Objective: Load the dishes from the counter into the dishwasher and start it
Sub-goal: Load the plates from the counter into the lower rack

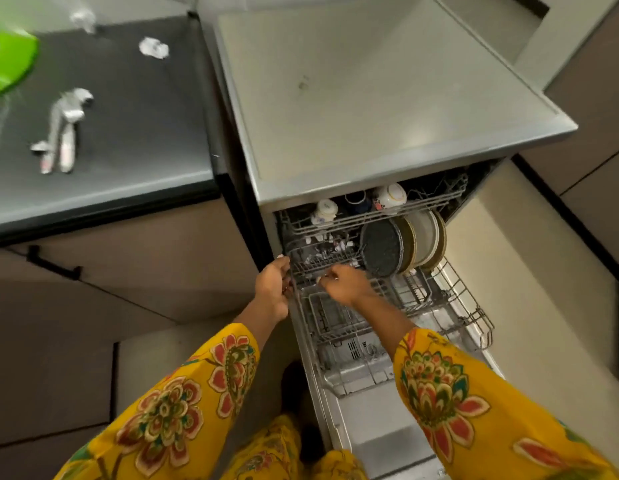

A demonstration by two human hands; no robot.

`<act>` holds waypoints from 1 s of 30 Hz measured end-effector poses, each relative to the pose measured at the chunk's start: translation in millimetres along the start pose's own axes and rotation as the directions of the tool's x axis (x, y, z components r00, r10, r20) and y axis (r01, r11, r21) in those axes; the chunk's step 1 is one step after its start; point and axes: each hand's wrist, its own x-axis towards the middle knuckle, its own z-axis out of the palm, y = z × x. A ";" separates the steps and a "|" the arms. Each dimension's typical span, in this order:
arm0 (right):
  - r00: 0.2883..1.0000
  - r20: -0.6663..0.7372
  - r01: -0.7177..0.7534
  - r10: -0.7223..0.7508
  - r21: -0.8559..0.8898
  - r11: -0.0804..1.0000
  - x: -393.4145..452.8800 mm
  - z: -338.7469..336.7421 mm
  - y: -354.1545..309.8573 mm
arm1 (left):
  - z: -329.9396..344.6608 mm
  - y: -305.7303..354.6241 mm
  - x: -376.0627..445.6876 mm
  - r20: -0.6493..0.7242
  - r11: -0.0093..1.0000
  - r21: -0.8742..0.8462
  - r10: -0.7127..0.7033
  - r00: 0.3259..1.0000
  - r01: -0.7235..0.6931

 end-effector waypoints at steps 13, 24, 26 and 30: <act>0.952 0.061 0.300 -0.300 0.016 0.954 -34.4 63.4 -165.7 | -133.2 86.6 -56.7 -0.191 0.927 -0.237 0.247 0.950 -0.289; 0.863 0.114 0.481 -0.492 0.113 0.870 -31.0 153.9 -351.9 | -292.5 189.5 -53.5 -0.447 0.753 -0.372 0.368 0.816 -0.543; 0.848 0.122 0.504 -0.515 0.111 0.856 -31.6 169.8 -384.9 | -325.2 208.6 -54.6 -0.481 0.726 -0.377 0.378 0.791 -0.575; 0.812 0.133 0.557 -0.569 0.120 0.822 -36.7 202.5 -444.3 | -387.0 240.5 -55.9 -0.532 0.701 -0.356 0.393 0.750 -0.619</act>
